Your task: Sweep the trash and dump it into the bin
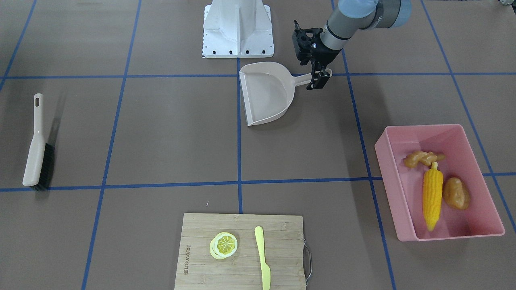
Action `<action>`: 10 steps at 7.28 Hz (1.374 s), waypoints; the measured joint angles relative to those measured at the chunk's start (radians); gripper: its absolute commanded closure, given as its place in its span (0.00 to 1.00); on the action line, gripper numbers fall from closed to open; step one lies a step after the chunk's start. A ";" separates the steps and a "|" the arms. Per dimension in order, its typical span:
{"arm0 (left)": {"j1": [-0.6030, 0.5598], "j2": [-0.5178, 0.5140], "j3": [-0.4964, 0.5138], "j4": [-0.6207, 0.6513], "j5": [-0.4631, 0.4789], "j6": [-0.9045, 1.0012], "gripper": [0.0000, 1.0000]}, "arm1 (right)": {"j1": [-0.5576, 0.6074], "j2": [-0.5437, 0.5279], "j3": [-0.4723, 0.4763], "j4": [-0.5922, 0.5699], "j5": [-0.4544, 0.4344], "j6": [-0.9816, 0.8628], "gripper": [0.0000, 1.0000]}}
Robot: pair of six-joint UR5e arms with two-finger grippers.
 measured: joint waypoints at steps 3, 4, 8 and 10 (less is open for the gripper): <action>-0.221 0.026 -0.039 0.022 -0.103 -0.005 0.01 | -0.002 -0.003 -0.019 0.000 -0.003 -0.003 0.00; -0.315 0.035 -0.040 0.024 -0.137 -0.011 0.01 | -0.002 -0.002 -0.025 0.000 -0.006 -0.003 0.00; -0.703 0.051 -0.001 0.241 -0.312 -0.029 0.01 | -0.001 -0.016 -0.034 -0.001 -0.009 0.004 0.00; -0.836 0.125 0.044 0.324 -0.339 -0.034 0.01 | 0.001 -0.014 -0.027 -0.001 -0.008 0.005 0.00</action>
